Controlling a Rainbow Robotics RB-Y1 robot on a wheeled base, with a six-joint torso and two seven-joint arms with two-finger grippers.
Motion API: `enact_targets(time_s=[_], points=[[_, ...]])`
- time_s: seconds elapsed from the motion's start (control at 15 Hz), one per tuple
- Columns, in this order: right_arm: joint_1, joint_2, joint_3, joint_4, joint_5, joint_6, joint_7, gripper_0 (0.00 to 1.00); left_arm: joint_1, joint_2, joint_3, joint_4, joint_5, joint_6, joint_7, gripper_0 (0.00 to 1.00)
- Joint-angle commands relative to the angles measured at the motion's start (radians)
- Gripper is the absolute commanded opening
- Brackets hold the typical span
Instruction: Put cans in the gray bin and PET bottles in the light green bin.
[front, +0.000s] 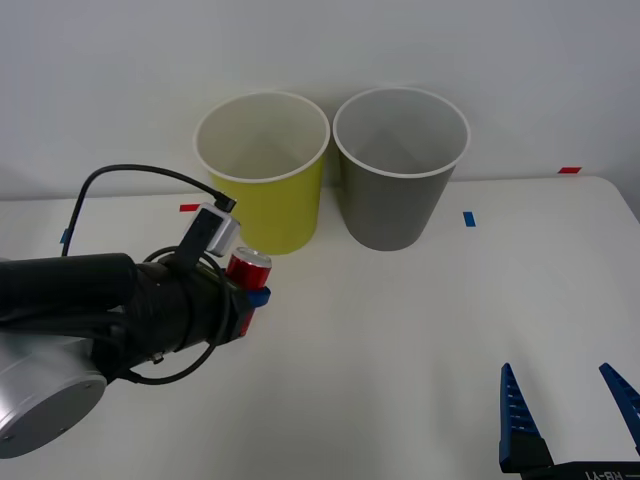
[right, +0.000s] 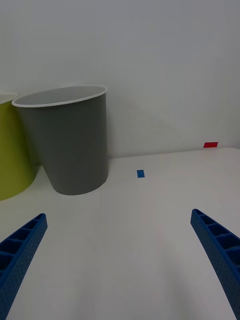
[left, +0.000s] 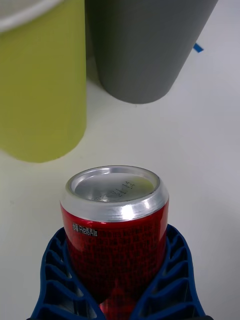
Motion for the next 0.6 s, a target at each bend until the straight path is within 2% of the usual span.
enact_targets(time_s=[0.07,0.33,0.47,0.6], points=[[0.0,0.0,0.0,0.0,0.0,0.0,0.0,1.0,0.094,-0.029,0.18,-0.091,0.14,-0.039,-0.15,0.0],[0.0,0.0,0.0,0.0,0.0,0.0,0.0,1.0,0.1,-0.075,0.361,-0.15,0.287,-0.059,-0.265,0.0],[0.0,0.0,0.0,0.0,0.0,0.0,0.0,1.0,0.1,-0.112,0.43,-0.181,0.298,-0.059,-0.325,0.0],[0.0,0.0,0.0,0.0,0.0,0.0,0.0,1.0,0.101,-0.166,0.469,-0.181,0.299,-0.057,-0.319,0.0]])
